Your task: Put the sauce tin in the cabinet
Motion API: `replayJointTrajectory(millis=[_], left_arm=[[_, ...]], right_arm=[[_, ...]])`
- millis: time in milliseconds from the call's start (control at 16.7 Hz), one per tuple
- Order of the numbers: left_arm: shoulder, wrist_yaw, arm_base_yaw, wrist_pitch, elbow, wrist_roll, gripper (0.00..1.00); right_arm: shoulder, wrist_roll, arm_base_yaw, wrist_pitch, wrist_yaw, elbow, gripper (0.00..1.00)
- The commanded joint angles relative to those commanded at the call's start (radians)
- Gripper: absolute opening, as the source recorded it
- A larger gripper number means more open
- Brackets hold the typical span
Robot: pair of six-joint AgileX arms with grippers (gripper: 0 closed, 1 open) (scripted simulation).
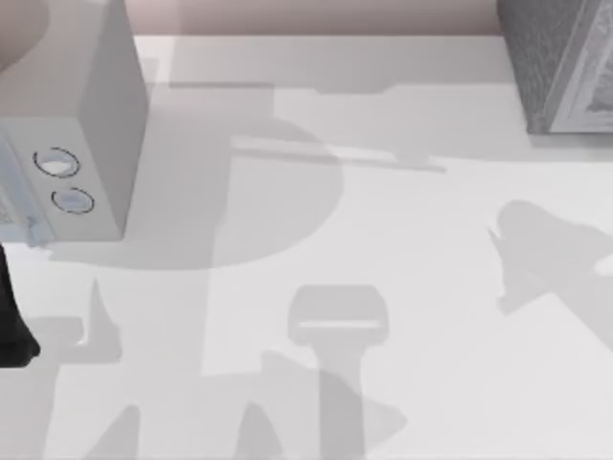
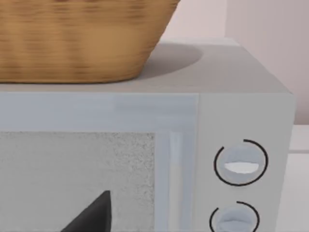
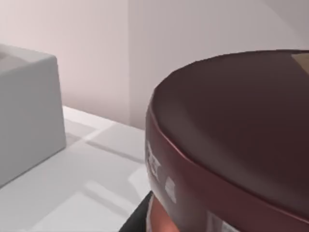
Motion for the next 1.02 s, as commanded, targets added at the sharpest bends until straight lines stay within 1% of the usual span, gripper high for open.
replayJointTrajectory(millis=[240, 360, 480, 660, 1020], left_arm=[[0.000, 0.000, 0.000, 0.000, 0.000, 0.000, 1.00], [0.000, 0.000, 0.000, 0.000, 0.000, 0.000, 1.00], [0.000, 0.000, 0.000, 0.000, 0.000, 0.000, 1.00], [0.000, 0.000, 0.000, 0.000, 0.000, 0.000, 1.00], [0.000, 0.000, 0.000, 0.000, 0.000, 0.000, 1.00]], right_arm=[[-0.389, 0.022, -0.054, -0.115, 0.233, -0.220, 0.00], [-0.526, 0.028, -0.070, -0.153, 0.325, -0.310, 0.00], [-0.621, 0.031, -0.079, -0.179, 0.393, -0.379, 0.00], [-0.683, 0.032, -0.083, -0.194, 0.439, -0.427, 0.00], [-0.668, 0.034, -0.079, -0.197, 0.439, -0.415, 0.00]])
